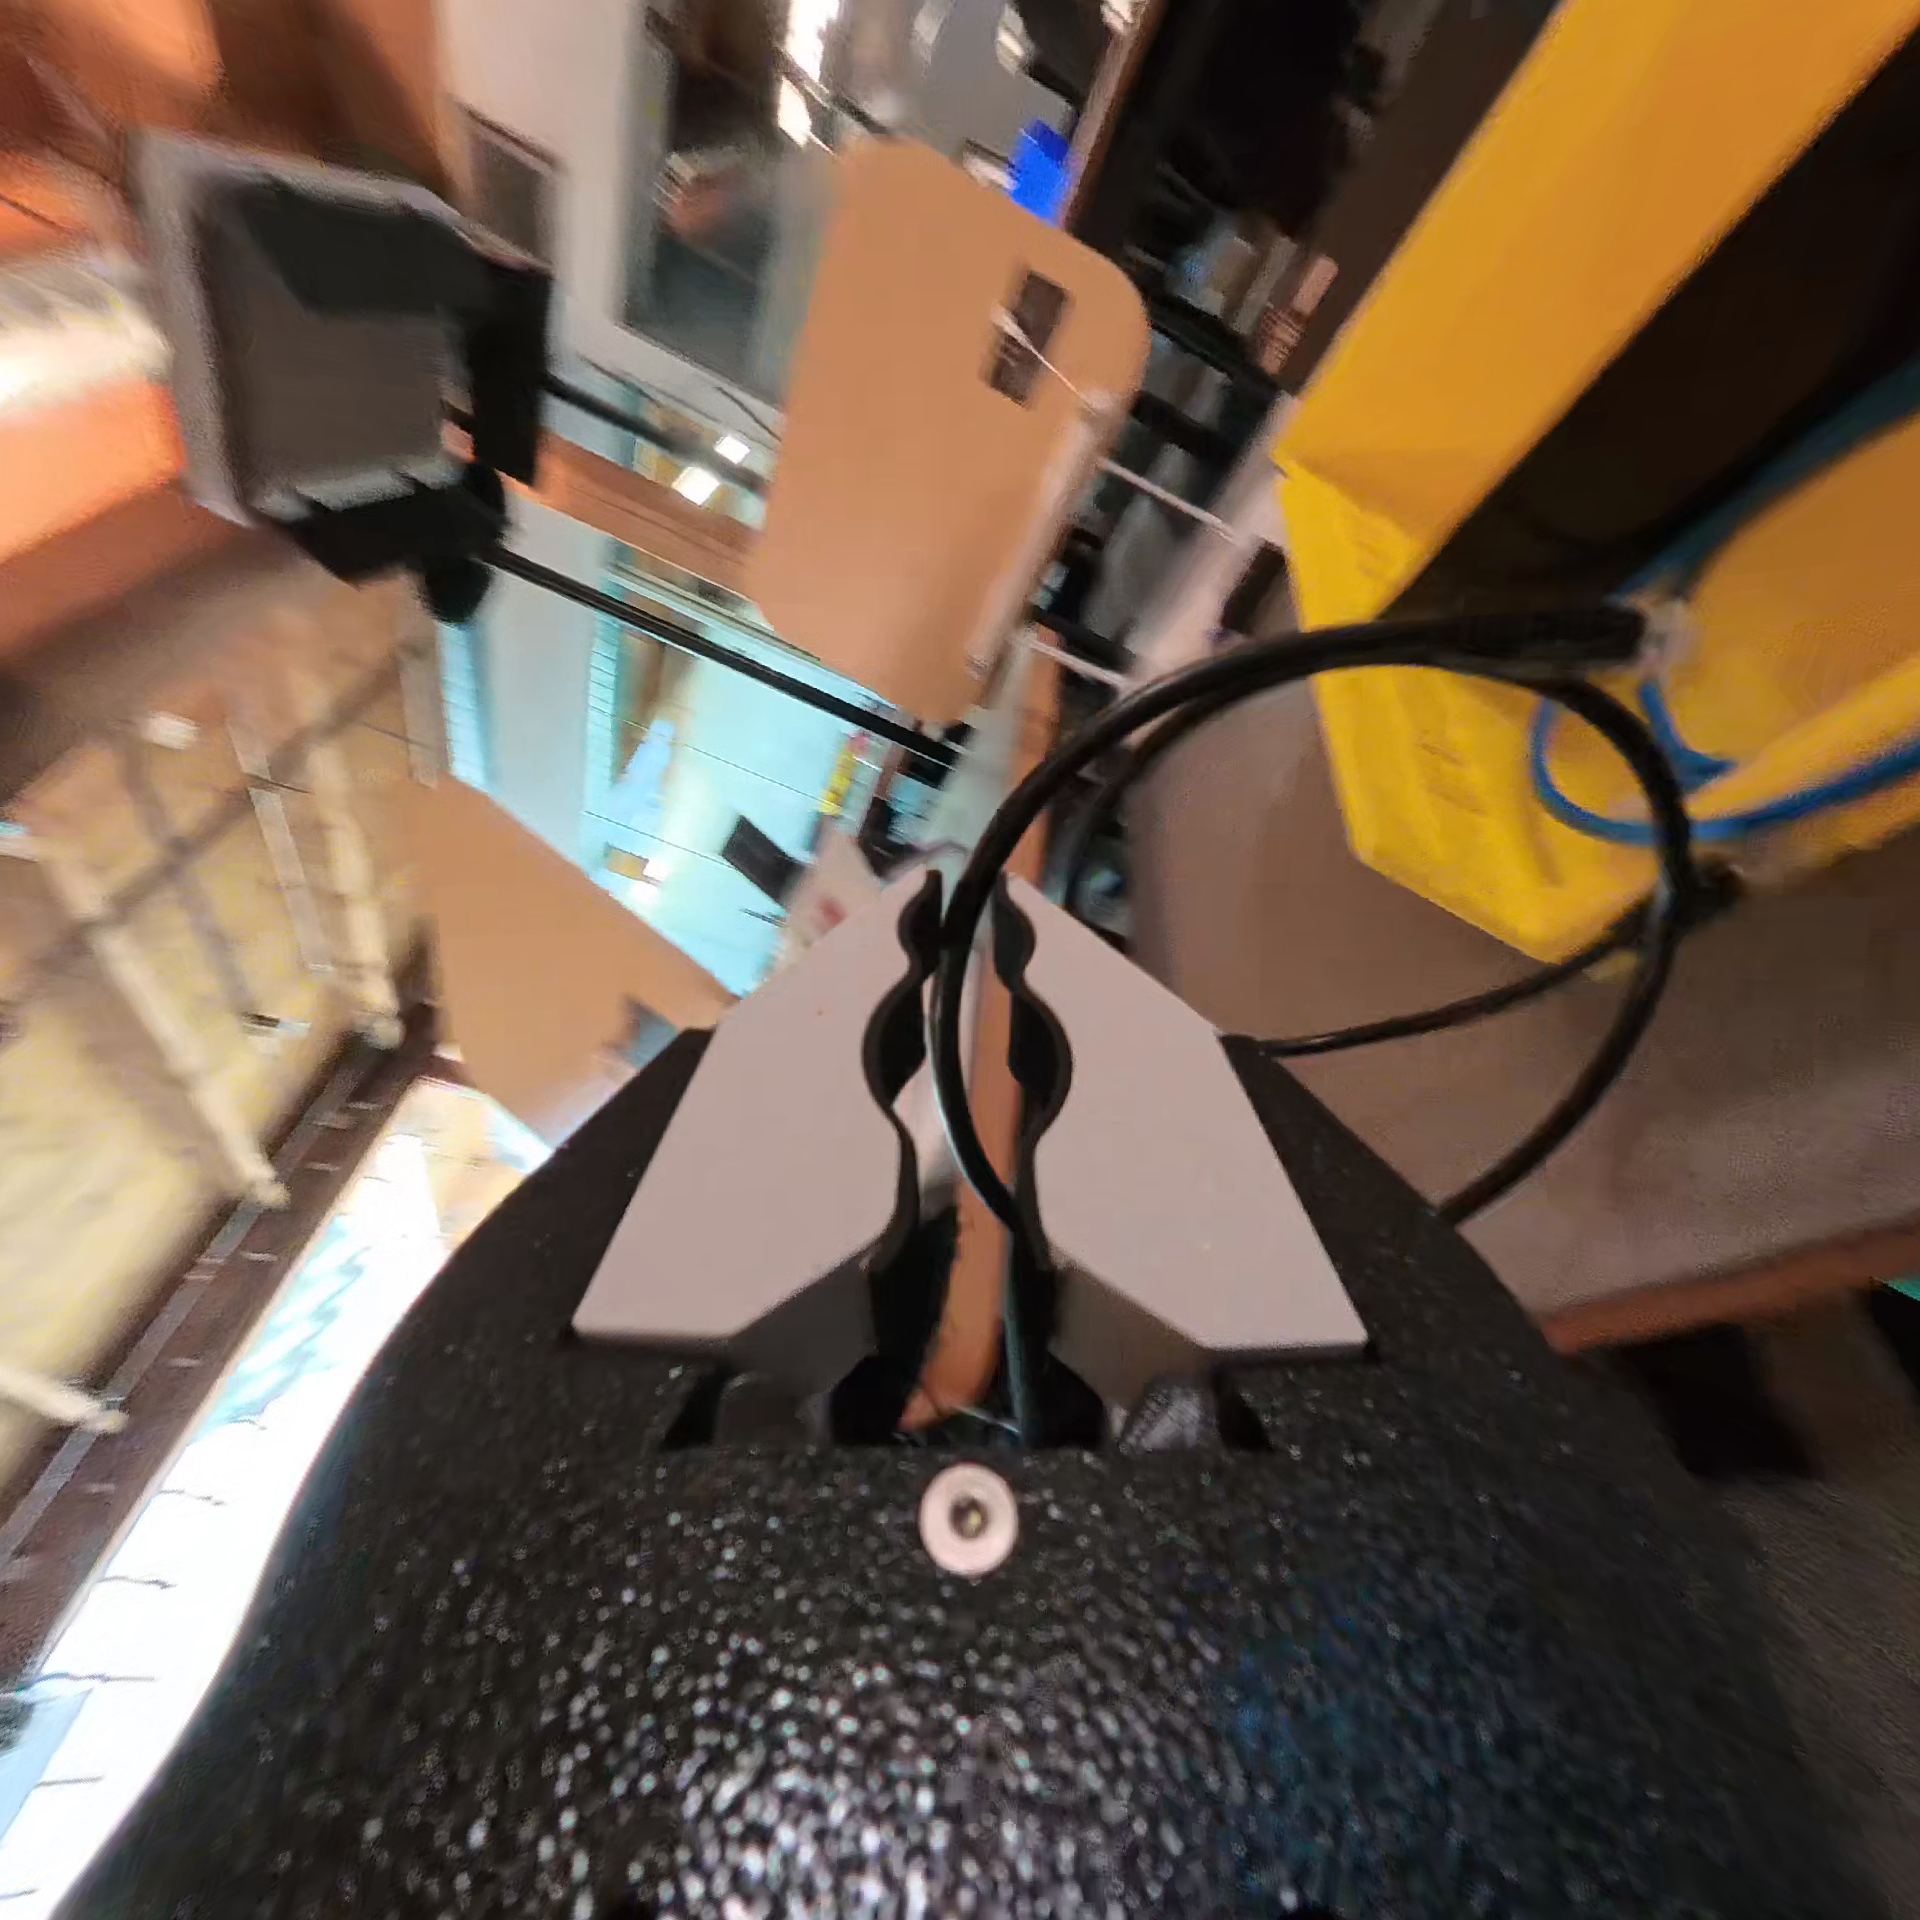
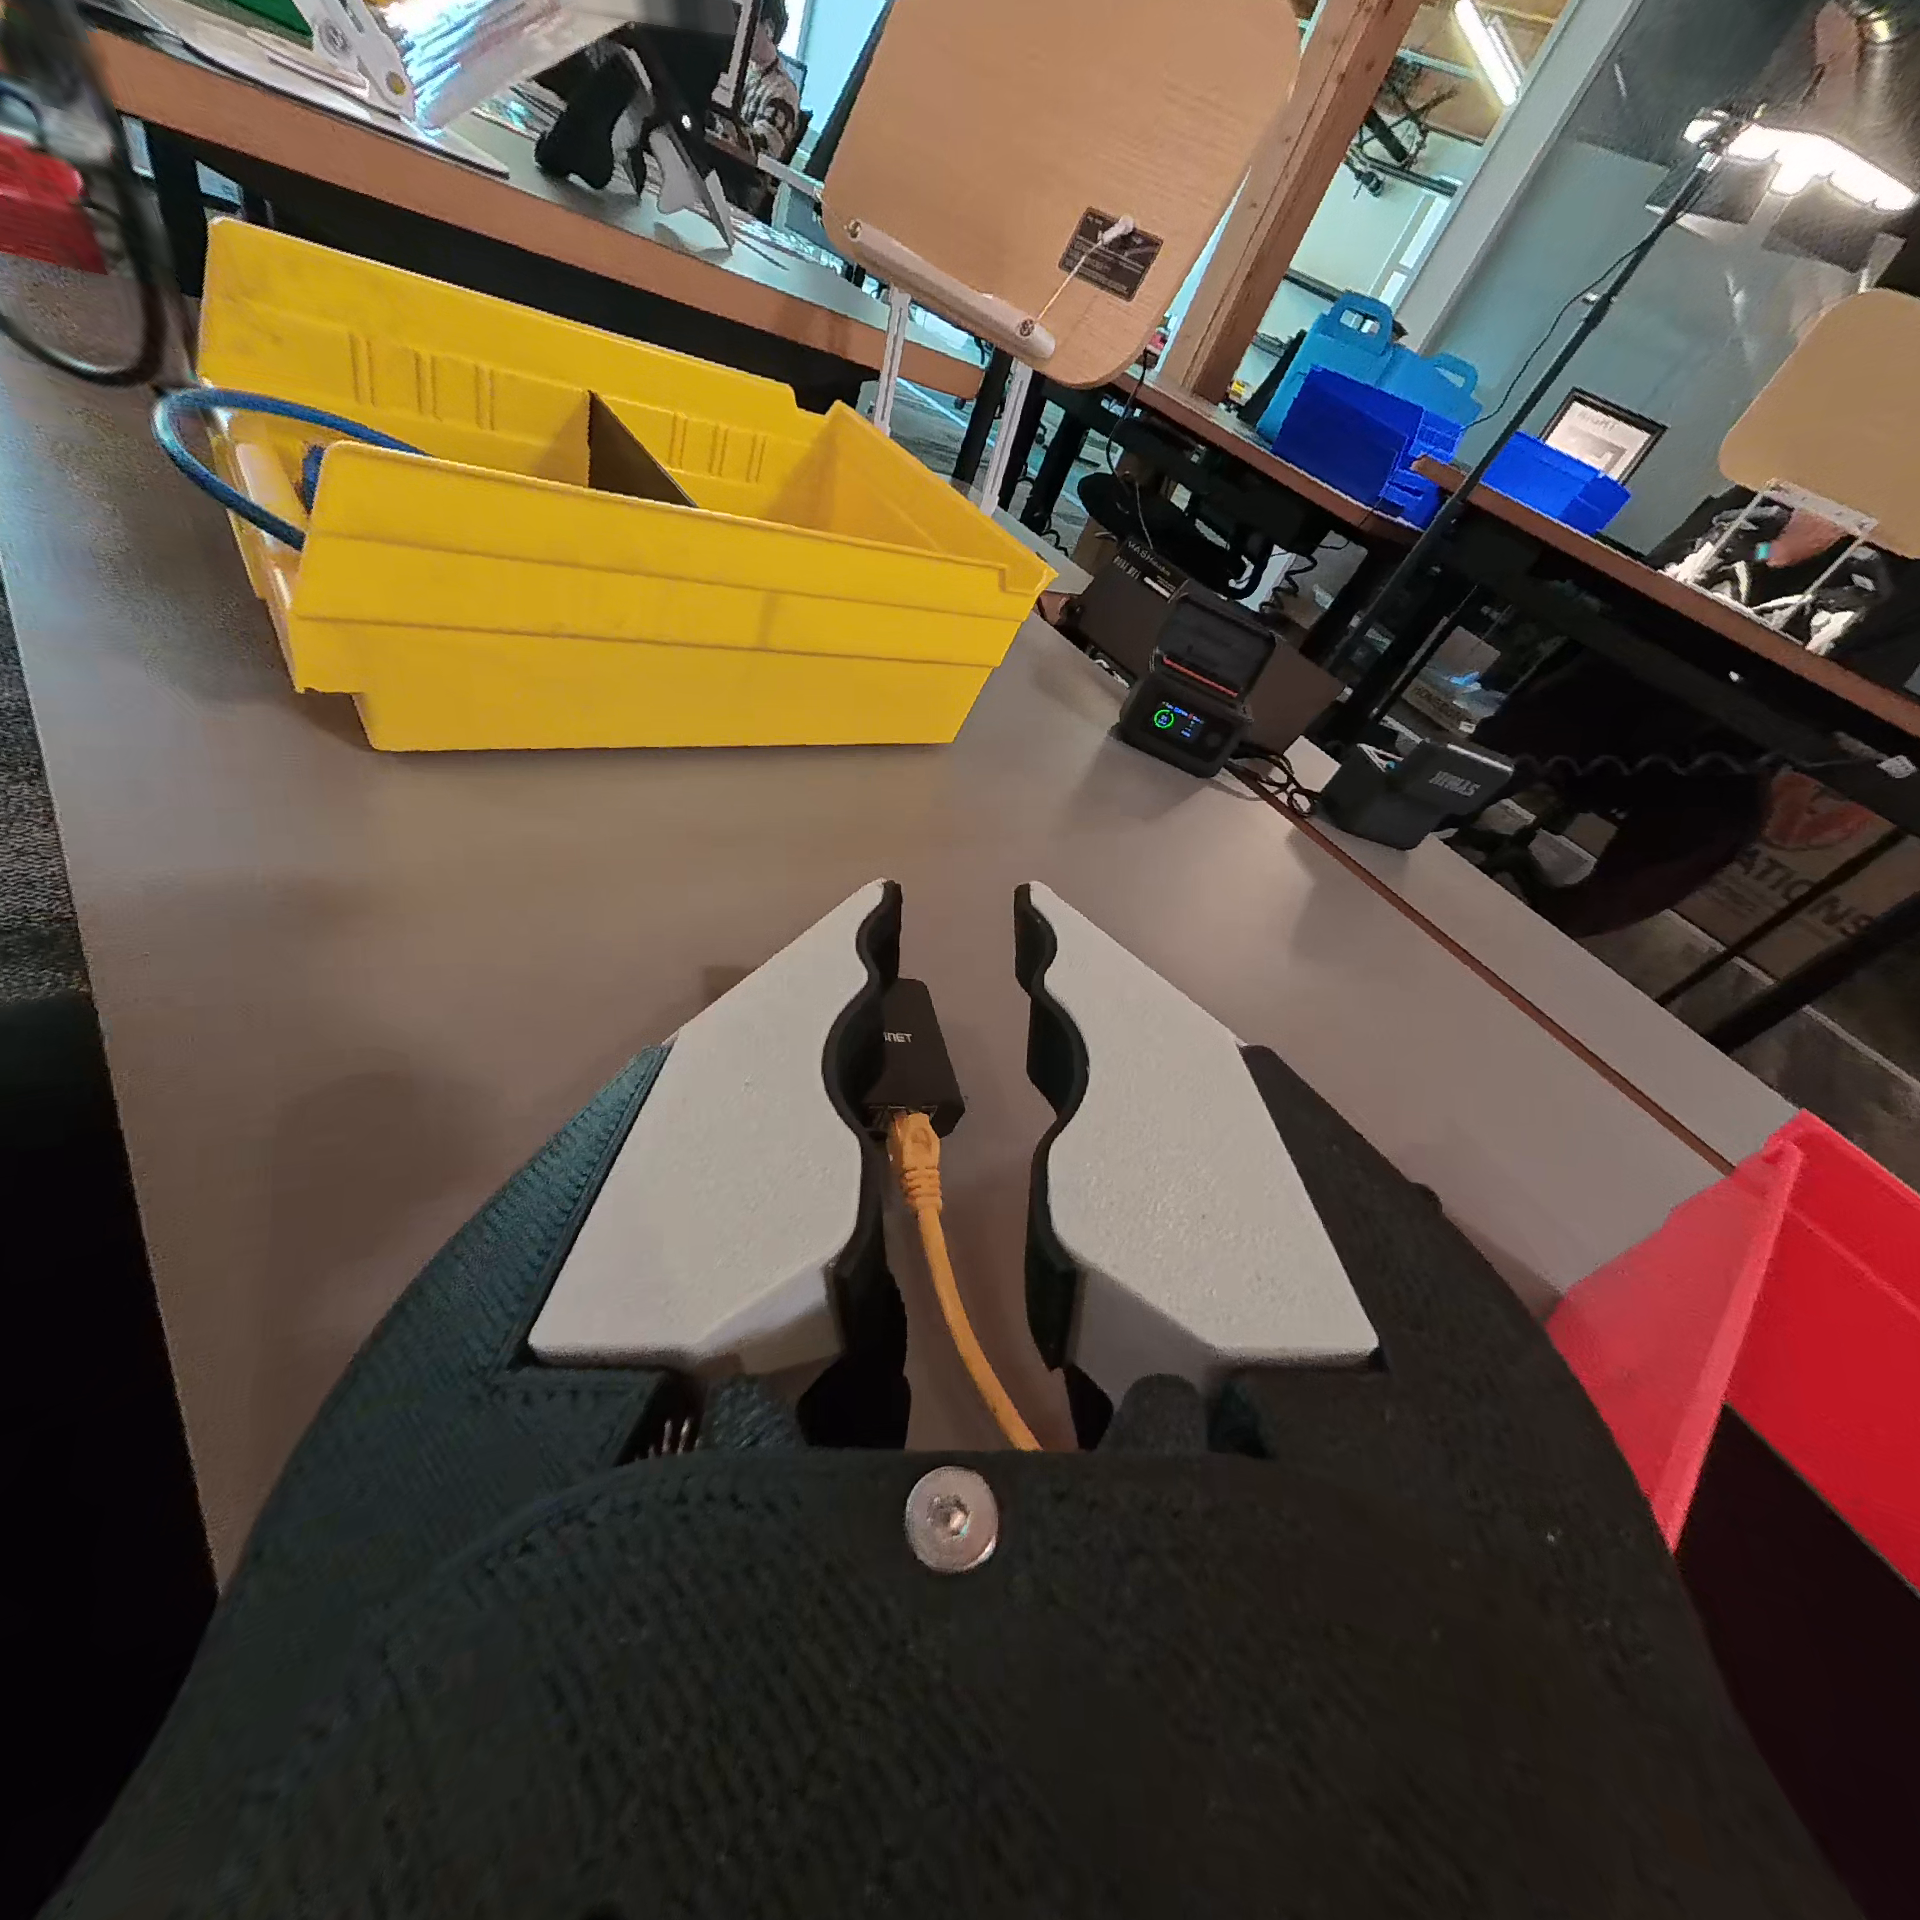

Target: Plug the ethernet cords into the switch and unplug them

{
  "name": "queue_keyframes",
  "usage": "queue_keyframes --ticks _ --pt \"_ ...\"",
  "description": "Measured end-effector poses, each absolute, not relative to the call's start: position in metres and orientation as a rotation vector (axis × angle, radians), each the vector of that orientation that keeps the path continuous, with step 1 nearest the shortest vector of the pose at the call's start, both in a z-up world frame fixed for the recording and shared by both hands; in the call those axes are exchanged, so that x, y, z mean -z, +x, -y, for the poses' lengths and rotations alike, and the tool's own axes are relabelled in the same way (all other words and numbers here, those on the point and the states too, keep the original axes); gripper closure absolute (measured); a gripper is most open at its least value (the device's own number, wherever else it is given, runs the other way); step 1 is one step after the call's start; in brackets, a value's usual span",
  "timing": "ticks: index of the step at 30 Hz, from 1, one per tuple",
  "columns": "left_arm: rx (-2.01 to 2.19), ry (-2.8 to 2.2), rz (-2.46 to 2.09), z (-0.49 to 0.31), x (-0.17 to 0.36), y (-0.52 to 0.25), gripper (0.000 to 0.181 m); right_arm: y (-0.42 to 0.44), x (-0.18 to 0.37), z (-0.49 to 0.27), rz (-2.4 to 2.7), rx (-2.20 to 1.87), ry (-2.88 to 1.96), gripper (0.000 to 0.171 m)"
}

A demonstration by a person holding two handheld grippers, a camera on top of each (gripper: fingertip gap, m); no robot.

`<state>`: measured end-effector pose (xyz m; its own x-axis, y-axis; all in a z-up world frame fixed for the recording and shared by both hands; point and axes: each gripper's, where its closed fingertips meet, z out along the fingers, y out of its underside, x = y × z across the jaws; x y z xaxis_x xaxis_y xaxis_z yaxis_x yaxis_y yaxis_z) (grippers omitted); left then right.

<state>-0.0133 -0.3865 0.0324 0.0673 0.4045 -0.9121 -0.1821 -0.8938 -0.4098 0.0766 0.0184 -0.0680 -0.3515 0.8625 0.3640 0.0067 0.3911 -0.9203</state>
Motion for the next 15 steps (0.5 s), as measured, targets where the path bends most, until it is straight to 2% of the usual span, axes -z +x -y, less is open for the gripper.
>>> queue_keyframes --ticks 1,5,11,15 --pt "-1.939 -1.878 0.181 0.381 -0.049 -0.007 0.175 0.077 0.068 -0.018 1.679 -1.106 -0.772 0.151" --pt "-2.017 -1.701 0.085 0.348 -0.106 0.012 0.175 0.077 0.066 -0.018 1.67 -1.107 -0.767 0.152" --pt "-1.853 -1.558 -0.062 0.277 -0.164 0.025 0.176 0.078 0.062 -0.024 1.641 -1.111 -0.773 0.152" --pt "-1.88 -1.461 -0.202 0.23 -0.225 0.038 0.176 0.078 0.059 -0.029 1.616 -1.133 -0.796 0.152"
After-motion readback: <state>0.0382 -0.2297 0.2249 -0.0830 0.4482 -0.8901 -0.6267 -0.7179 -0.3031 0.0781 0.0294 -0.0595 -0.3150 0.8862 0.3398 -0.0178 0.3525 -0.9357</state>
